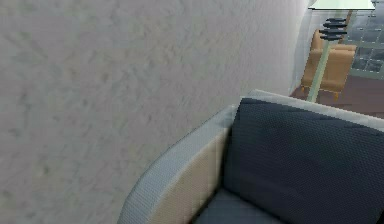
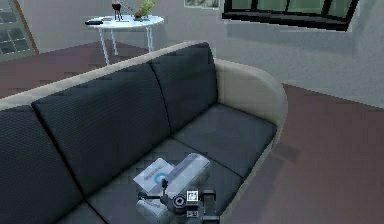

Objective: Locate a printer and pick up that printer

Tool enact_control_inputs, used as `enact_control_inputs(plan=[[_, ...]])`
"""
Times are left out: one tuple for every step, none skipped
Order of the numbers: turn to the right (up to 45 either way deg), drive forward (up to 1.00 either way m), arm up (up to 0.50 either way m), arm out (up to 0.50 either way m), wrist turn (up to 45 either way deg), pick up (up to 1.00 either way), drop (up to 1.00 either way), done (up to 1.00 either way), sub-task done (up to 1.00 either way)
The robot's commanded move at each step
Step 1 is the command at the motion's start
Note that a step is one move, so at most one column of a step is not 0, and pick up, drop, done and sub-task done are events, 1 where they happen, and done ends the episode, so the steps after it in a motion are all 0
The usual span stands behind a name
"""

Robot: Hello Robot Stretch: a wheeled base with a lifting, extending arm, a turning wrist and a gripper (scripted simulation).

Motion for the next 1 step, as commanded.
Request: enact_control_inputs(plan=[[0.0, 0.00, -0.30, 0.00, 0.0, 0.00, 0.00, 0.00, 0.00]])
